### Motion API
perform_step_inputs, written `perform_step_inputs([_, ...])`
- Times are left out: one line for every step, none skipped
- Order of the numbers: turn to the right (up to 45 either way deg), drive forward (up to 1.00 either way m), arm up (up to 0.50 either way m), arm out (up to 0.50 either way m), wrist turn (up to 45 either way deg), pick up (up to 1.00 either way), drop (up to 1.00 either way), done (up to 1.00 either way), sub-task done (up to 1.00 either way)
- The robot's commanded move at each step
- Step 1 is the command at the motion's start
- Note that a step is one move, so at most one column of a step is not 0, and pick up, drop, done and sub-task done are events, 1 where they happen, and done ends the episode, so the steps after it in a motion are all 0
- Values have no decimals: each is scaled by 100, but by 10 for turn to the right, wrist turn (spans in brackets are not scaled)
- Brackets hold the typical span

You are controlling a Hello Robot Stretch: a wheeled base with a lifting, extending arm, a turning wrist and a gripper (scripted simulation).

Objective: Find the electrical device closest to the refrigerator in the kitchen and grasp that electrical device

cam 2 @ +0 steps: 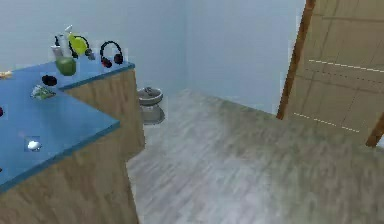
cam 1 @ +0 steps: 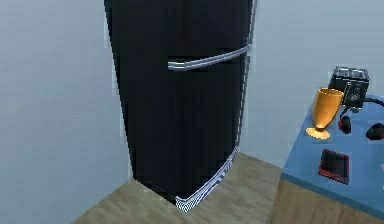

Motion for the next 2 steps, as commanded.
perform_step_inputs([270,0,0,0,0,0,0,0,0])
perform_step_inputs([0,45,0,0,0,0,0,0,0])
